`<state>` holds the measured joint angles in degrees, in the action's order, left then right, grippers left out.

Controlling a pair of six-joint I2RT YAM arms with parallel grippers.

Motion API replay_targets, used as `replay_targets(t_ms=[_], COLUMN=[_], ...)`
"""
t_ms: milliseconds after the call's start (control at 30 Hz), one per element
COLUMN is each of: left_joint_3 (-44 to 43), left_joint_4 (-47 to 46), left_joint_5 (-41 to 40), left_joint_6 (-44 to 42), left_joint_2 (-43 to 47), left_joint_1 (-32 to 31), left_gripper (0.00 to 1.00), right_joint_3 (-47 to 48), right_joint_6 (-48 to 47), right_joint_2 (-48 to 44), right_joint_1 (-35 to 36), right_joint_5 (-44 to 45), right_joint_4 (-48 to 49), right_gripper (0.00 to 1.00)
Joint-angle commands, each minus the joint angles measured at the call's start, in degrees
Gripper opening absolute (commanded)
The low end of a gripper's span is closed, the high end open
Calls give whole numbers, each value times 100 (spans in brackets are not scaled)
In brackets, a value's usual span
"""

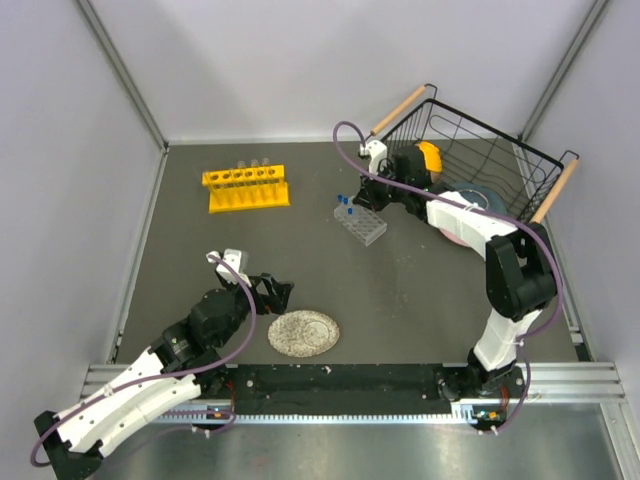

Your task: Organize the chemistry lab equipment

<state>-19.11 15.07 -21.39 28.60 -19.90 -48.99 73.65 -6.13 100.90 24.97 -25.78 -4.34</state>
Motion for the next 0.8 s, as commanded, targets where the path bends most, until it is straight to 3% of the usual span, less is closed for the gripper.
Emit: replay_targets(t_ms=[0,767], left_joint_3=[-101,-215], left_joint_4=[-57,49], left_joint_5=[-120,-199], left_joint_6=[-30,-118], left_joint_2=[-5,39], left_joint_1=[30,39], left_gripper=[99,99], right_joint_3=[247,-8], right_joint_6=[59,-2], right_joint_2=[105,422], right_joint_1=[78,113], right_joint_5=[170,187], right_joint_4=[390,610], right_gripper=[3,4])
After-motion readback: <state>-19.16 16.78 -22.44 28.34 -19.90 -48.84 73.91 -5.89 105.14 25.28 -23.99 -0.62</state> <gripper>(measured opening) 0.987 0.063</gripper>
